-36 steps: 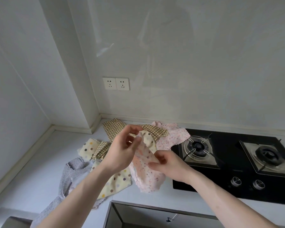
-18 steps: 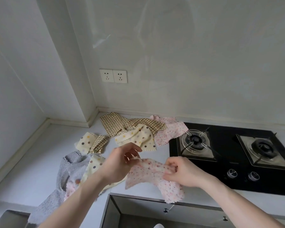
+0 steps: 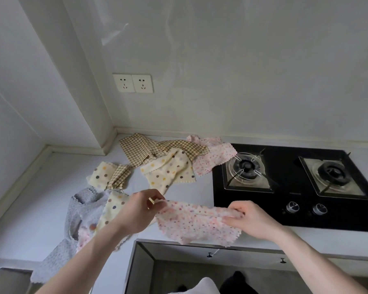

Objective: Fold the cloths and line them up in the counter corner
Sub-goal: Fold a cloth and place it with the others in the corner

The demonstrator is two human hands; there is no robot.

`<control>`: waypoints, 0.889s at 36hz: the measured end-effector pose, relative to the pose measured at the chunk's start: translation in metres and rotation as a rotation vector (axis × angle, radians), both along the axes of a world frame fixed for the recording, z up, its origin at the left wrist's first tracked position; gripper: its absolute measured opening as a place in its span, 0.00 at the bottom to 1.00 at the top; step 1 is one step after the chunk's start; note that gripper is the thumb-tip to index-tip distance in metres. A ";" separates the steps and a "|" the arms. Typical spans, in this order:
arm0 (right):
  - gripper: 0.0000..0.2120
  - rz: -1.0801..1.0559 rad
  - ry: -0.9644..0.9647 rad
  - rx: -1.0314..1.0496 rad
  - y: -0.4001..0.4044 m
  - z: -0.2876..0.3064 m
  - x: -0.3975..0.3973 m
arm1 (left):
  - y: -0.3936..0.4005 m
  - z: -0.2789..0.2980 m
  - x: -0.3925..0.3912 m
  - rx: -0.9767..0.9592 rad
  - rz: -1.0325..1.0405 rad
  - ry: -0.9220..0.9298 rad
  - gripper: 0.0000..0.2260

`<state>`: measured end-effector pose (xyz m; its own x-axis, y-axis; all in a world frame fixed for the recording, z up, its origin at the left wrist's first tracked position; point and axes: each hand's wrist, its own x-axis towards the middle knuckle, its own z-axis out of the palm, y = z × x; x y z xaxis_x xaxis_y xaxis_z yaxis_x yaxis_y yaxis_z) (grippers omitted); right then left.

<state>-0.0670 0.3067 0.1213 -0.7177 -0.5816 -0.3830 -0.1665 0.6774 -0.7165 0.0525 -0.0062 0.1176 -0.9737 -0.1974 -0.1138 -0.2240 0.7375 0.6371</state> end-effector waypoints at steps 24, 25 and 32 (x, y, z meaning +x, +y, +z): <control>0.15 -0.254 0.151 0.095 -0.025 -0.094 -0.059 | 0.027 -0.100 -0.053 0.074 0.279 -0.122 0.06; 0.15 -0.232 0.149 0.097 -0.023 -0.096 -0.056 | 0.028 -0.105 -0.047 0.069 0.274 -0.136 0.06; 0.19 -0.090 0.179 0.132 -0.003 -0.126 -0.026 | 0.037 -0.131 -0.014 0.042 0.235 -0.219 0.08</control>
